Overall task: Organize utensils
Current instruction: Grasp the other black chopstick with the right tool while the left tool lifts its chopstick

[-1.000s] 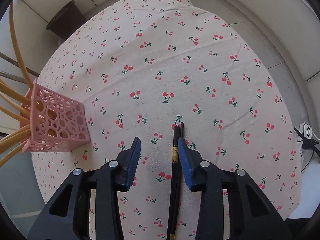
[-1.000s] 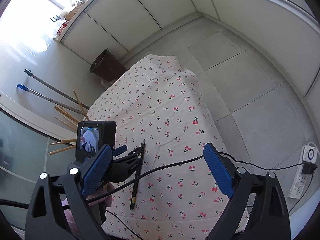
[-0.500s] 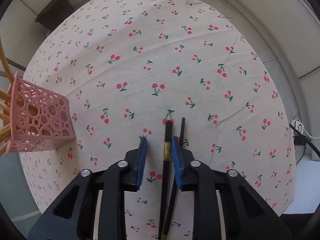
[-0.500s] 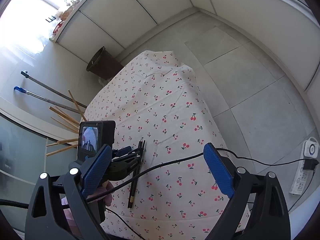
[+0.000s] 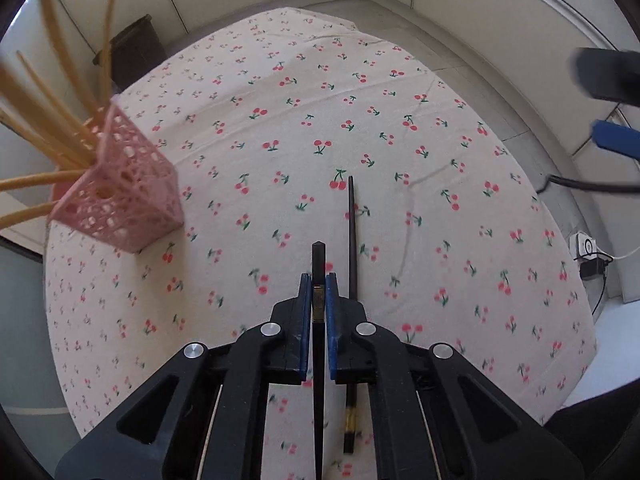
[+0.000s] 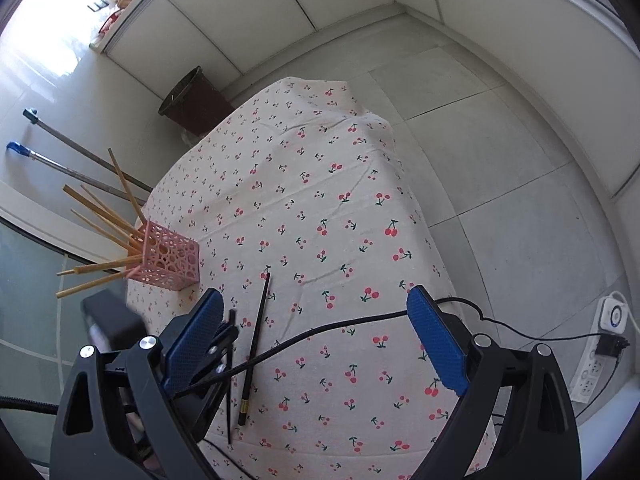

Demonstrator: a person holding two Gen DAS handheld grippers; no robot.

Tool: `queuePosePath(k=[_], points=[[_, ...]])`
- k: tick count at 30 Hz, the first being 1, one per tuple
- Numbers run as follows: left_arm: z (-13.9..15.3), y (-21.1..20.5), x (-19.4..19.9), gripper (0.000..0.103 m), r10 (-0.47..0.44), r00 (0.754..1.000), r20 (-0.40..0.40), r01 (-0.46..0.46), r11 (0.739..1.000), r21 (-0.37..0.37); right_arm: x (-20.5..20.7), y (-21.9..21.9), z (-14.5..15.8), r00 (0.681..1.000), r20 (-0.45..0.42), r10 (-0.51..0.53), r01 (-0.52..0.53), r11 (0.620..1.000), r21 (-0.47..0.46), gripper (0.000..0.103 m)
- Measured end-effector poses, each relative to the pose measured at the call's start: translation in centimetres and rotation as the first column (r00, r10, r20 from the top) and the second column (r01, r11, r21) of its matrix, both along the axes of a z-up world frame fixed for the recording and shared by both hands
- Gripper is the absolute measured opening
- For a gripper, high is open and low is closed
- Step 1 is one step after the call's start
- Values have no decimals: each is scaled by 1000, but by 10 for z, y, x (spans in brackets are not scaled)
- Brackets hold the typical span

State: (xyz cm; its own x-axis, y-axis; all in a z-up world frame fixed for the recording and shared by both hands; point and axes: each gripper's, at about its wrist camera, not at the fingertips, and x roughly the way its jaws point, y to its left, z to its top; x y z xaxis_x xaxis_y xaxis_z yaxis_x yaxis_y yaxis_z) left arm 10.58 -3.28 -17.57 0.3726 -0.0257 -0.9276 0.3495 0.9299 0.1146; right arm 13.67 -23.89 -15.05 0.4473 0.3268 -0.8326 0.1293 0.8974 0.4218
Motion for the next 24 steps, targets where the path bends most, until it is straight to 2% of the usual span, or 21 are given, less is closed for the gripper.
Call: queuePosePath(k=[3,6,8,10,14,18,19,21,24], points=[[31,22,-33,6,34,997,73,-30,998,-51,23,29,-14,997,-31,66,-67,997,-34,90],[61,42,-46,6,88,987,134,-73,991,-109,37,60,-34,991,-84,106,-111,992,-61,89],[75,60,-57,6,128,977,170,-104,984,-142,45,82,-49,982,-130,133,-144,987,-77,79],[84,79,-63,6,173,965,196,-139,975,-172,50,102,-65,972,-180,150,-169,981,-97,65],[92,105,-60,6,232,951,205,-184,956,-228,51,127,-84,968,-215,132,-171,970,-173,55],[97,118,-58,6,260,946,193,-203,941,-272,45,146,-85,978,-165,130,-176,937,-302,27],[98,119,-58,6,264,945,192,-205,938,-280,42,149,-85,980,-151,129,-171,935,-312,16],[102,121,-58,6,271,942,199,-207,933,-293,37,150,-86,985,-120,123,-154,941,-301,9],[108,122,-61,6,274,937,215,-201,930,-308,29,146,-81,990,-68,124,-137,957,-255,5]])
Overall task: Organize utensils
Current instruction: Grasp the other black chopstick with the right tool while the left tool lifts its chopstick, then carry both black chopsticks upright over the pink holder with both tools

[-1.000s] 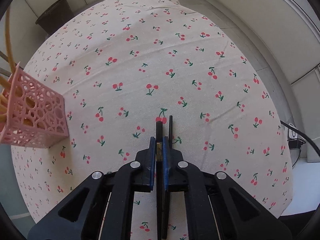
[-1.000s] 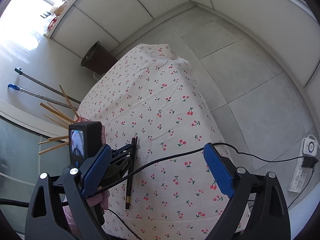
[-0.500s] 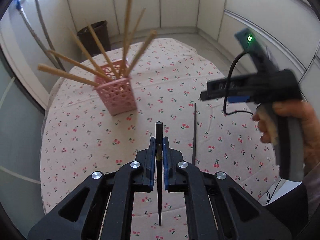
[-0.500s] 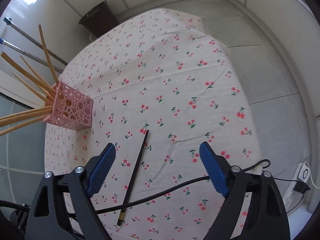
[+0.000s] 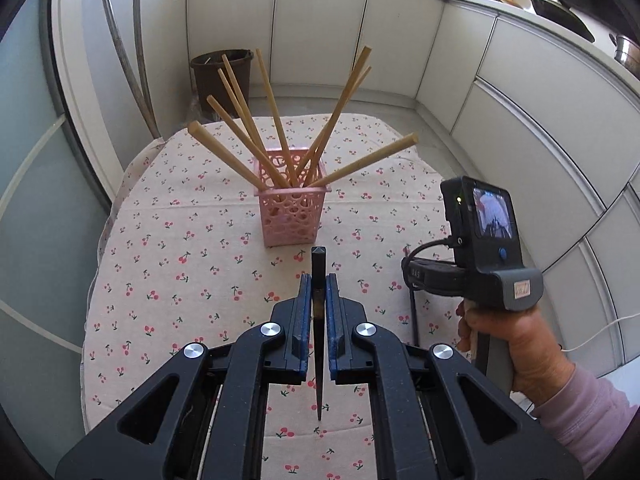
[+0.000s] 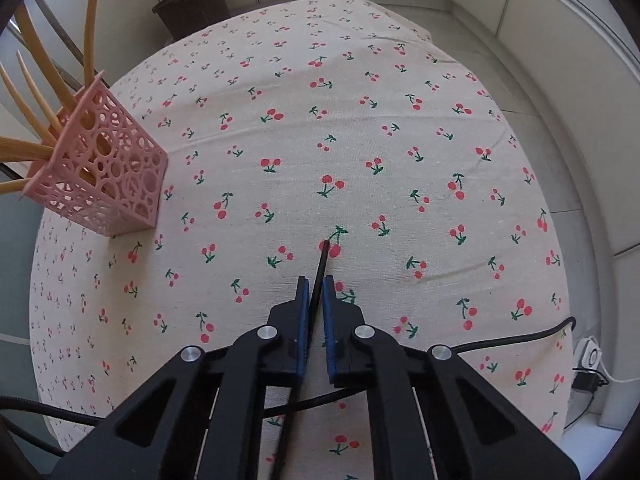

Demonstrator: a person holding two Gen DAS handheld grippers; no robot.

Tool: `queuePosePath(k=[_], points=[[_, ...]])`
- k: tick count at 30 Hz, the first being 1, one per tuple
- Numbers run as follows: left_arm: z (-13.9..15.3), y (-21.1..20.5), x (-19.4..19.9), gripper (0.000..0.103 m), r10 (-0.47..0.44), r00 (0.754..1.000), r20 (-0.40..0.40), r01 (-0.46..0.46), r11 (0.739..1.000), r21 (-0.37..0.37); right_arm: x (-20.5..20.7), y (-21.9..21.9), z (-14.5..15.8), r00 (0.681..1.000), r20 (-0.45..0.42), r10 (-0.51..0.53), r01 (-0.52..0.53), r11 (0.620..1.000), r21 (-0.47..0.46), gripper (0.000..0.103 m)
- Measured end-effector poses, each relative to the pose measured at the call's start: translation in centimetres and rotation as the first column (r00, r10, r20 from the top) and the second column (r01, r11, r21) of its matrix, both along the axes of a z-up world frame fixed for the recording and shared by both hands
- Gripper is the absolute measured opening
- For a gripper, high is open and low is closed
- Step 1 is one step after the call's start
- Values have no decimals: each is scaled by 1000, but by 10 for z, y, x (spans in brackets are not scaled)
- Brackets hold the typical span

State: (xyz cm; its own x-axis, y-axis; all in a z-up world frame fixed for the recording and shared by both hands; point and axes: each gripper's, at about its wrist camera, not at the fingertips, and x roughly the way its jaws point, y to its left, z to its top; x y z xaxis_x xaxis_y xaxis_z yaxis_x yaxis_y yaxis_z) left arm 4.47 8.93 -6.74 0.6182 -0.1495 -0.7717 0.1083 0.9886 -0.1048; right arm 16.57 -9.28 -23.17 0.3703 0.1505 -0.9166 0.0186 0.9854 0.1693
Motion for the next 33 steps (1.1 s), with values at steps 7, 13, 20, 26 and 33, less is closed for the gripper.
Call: queuePosePath(k=[7,13,20,26,33], points=[[10,12,-5,6,31,998,56,-28,998,-49,-36,-20,63,985,171,-8,-8,996,91,5],[25,14,-11,6,49,992,115,-39,995,-88,-65,-41,123,943,333,-27,-15,992,124,5],[55,11,-8,6,56,982,182,-35,992,-120,-74,-62,183,889,453,-68,-7,987,161,5],[93,20,-1,6,91,963,253,-52,986,-156,-62,-85,247,826,547,-136,-5,969,249,5],[145,21,18,6,125,917,378,-74,986,-147,-51,-84,308,742,651,-163,-68,947,315,5]])
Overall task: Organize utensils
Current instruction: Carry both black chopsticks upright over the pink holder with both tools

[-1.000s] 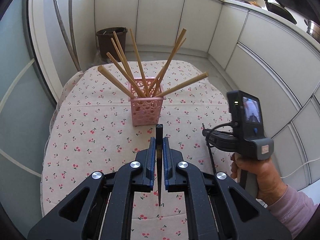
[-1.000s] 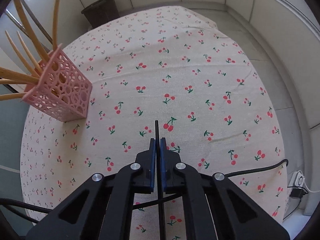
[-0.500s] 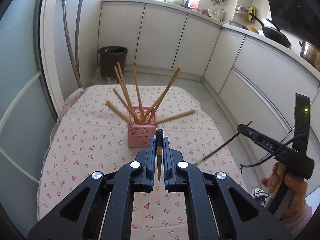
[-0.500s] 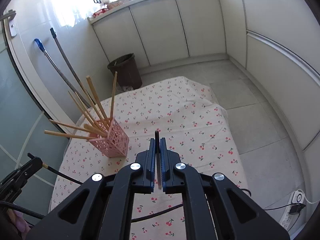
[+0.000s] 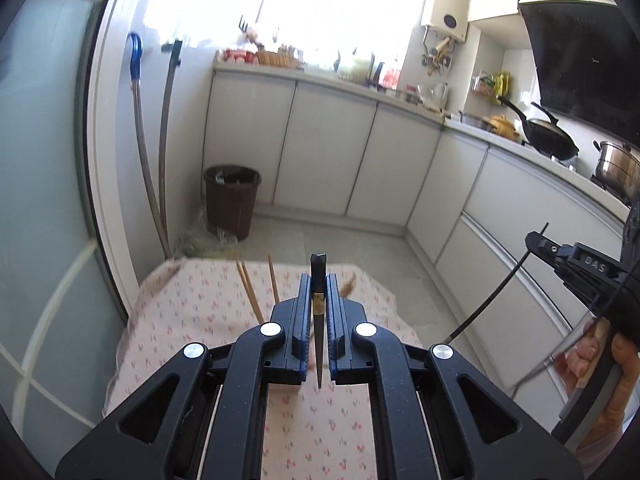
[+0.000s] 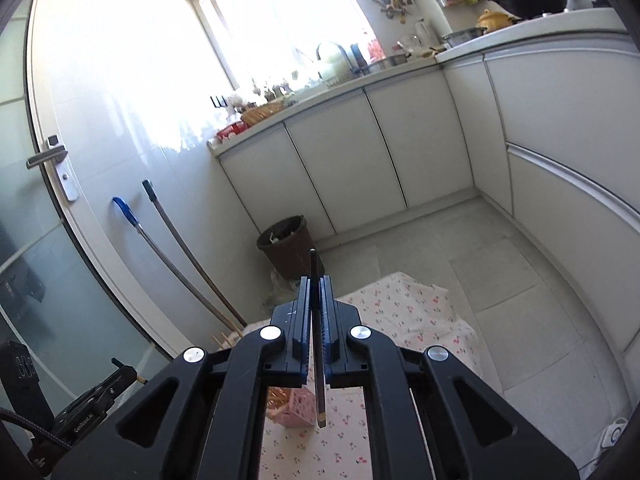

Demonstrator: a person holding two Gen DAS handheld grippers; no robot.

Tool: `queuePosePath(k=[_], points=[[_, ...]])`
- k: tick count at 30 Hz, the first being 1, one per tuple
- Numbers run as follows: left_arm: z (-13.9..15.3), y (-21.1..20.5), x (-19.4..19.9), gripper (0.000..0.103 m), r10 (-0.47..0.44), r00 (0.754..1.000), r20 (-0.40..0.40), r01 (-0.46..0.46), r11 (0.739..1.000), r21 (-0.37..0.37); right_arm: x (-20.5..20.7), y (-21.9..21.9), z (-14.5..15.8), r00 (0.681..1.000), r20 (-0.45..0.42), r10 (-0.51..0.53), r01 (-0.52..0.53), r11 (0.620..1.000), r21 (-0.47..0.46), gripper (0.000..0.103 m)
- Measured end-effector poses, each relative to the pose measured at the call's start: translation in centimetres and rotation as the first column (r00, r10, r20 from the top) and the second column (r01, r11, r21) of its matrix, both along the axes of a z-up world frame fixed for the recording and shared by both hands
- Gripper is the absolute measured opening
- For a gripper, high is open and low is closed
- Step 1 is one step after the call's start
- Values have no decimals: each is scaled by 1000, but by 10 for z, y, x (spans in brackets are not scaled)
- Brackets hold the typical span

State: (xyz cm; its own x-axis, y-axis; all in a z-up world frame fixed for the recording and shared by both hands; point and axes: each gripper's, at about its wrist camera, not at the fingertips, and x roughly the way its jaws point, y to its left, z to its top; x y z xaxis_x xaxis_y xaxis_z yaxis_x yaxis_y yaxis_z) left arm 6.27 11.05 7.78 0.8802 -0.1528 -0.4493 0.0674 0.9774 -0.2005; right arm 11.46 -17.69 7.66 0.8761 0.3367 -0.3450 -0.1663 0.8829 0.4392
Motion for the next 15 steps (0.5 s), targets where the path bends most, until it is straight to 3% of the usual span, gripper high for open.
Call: queuePosePath(k=[6,13,15], points=[[8,4,29,6,30,999,17,-30,1000,2,6,17,21,998,50,29,-31,999,38,5],[-28,7,75,8,41,998,-54,-40,999,5,22,47,18,998,46,52,-53,999,14,5],[-44,9,82,23,72,993,-95,-70,997,22,25,57,13,998,36,59,-59,998,-5,5]])
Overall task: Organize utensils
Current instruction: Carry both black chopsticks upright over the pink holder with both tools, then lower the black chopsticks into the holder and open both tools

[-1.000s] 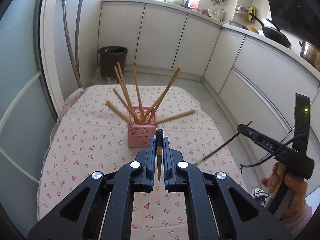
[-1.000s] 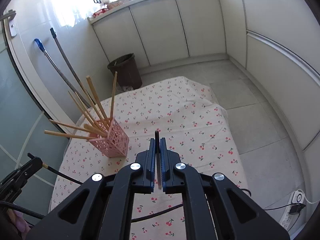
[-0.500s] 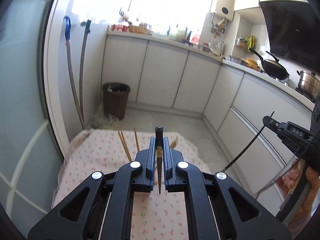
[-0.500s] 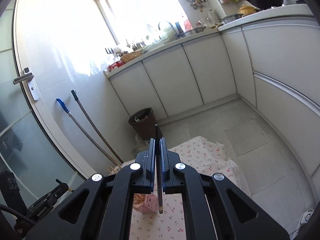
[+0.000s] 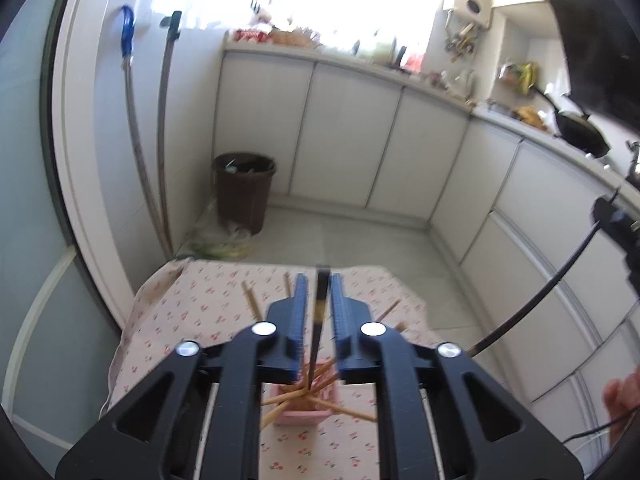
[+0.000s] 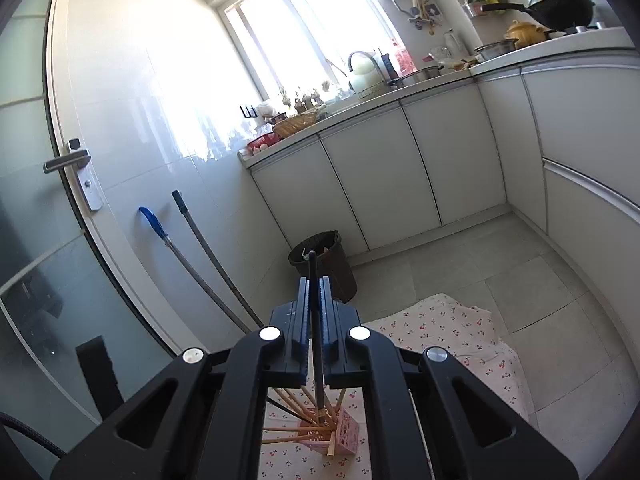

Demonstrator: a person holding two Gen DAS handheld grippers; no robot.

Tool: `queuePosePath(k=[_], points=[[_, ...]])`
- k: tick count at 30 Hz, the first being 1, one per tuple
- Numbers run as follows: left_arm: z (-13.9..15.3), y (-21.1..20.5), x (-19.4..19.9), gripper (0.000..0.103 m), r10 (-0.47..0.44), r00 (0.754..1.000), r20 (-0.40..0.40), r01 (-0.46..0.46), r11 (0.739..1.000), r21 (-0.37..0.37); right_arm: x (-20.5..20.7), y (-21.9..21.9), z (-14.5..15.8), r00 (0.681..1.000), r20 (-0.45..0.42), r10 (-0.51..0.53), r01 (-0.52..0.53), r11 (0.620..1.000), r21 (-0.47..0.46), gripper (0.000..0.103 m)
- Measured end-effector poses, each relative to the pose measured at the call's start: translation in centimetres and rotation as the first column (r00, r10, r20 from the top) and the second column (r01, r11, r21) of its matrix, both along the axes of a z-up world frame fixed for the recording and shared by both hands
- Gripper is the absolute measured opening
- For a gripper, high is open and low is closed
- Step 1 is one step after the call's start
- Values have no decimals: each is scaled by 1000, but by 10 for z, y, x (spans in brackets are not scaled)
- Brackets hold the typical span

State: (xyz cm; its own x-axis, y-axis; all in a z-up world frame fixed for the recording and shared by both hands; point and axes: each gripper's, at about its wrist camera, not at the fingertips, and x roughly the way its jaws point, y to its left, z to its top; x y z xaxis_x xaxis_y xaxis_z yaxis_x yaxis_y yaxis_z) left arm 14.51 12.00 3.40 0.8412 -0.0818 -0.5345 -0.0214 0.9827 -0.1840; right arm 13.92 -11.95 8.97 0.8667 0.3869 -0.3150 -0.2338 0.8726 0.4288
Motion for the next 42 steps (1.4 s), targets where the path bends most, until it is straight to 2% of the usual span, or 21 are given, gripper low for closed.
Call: queuePosePath(k=[2,7,14,19,23,26,30,34,37,39,41,42], points=[[-2,13,-6,25,22,1000,12,-21,999,-50,3,10,-5,1000,-9,15,-16,1000,-8,5],[16,44,-27,28,79,996,51,-71,986,-149,5,32,-15,999,-19,35,-36,998,-47,5],[17,62,-32,32,113,993,28,-105,974,-201,14,63,-36,998,-49,41,-46,993,-109,5],[15,65,-30,32,107,994,11,-103,973,-206,25,79,-51,997,-70,35,-44,991,-128,5],[11,62,-27,35,98,995,-4,-97,977,-190,34,90,-69,996,-64,56,-63,991,-120,7],[11,59,-27,35,89,996,-8,-89,981,-174,36,96,-81,991,-105,86,-100,985,-141,12],[16,52,-36,36,83,996,17,-80,986,-149,20,93,-74,993,-98,71,-90,974,-209,14],[20,33,-48,38,59,997,45,-55,994,-98,-4,74,-69,995,-95,24,-48,965,-259,25],[22,11,-60,47,51,996,75,-50,999,-18,-23,54,-68,995,-94,-20,-8,958,-287,31],[21,-2,-69,66,50,994,92,-53,998,23,-34,42,-69,995,-92,-43,14,954,-298,38],[20,-15,-80,75,40,993,110,-47,997,58,-48,30,-71,994,-87,-72,40,944,-327,40],[18,-22,-86,76,38,993,115,-47,996,76,-52,26,-72,993,-84,-87,54,940,-338,40]])
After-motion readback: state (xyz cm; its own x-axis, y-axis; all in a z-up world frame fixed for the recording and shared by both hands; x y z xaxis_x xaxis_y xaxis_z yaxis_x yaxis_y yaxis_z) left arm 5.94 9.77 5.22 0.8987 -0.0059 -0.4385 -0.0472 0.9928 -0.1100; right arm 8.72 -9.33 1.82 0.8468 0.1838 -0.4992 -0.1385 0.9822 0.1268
